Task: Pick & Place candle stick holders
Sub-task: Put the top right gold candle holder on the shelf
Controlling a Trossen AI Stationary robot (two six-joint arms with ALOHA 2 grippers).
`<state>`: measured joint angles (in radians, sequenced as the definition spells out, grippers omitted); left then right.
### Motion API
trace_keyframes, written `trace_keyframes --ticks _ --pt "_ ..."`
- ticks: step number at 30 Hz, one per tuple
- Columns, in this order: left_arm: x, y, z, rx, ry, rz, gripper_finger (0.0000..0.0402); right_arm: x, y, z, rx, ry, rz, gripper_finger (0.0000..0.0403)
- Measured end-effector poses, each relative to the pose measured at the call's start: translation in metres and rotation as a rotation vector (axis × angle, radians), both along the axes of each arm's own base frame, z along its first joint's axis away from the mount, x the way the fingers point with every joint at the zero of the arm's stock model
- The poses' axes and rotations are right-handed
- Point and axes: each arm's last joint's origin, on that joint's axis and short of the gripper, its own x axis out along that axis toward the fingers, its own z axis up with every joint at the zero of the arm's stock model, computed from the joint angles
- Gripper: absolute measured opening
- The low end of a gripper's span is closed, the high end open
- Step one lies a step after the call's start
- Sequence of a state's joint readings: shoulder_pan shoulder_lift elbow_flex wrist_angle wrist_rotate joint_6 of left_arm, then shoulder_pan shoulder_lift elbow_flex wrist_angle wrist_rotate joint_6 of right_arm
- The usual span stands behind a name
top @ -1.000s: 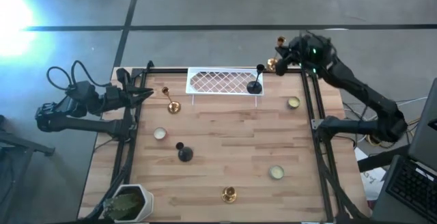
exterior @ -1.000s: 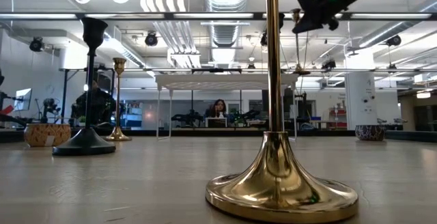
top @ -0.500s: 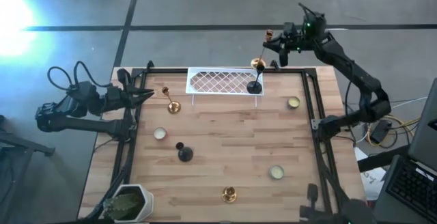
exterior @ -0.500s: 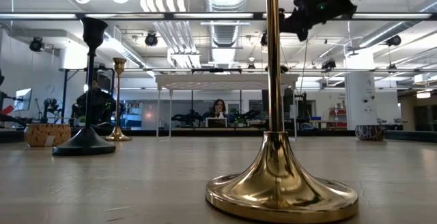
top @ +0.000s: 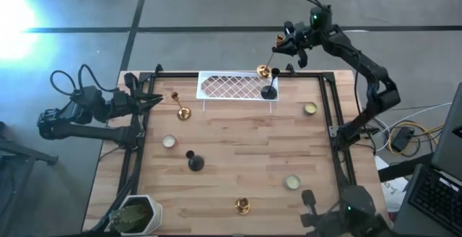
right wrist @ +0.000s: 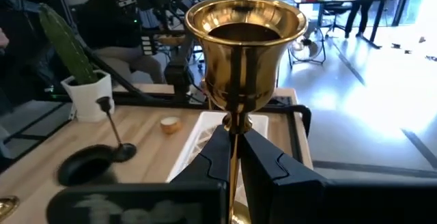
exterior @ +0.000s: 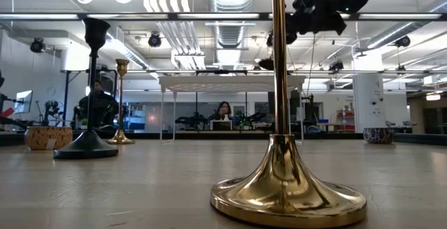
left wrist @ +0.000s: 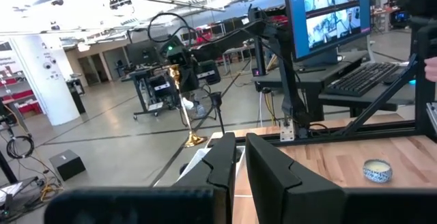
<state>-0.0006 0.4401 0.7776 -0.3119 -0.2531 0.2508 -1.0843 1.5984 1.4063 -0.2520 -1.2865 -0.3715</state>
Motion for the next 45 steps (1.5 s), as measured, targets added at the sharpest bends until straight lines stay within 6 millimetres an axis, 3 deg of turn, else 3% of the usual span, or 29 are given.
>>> trace_keyframes --ticks 7,11,18,32,45 --pt "0.000 0.000 0.000 0.000 0.000 0.000 0.0039 0.008 -0.024 -0.003 0.007 -0.014 0.026 0.0008" --pt "0.000 0.000 0.000 0.000 0.000 0.000 0.0039 0.009 -0.028 -0.010 0.047 0.019 0.009 0.0008" --pt "0.000 0.000 0.000 0.027 0.007 0.001 0.0039 0.004 -0.007 -0.018 0.026 0.166 -0.041 0.0008" --pt "0.000 0.000 0.000 0.034 0.008 0.001 0.0039 0.025 0.008 -0.015 -0.023 0.145 0.041 0.0008" --pt "0.000 0.000 0.000 0.035 0.013 0.001 0.0039 0.031 0.011 -0.014 -0.047 0.134 0.060 0.0008"
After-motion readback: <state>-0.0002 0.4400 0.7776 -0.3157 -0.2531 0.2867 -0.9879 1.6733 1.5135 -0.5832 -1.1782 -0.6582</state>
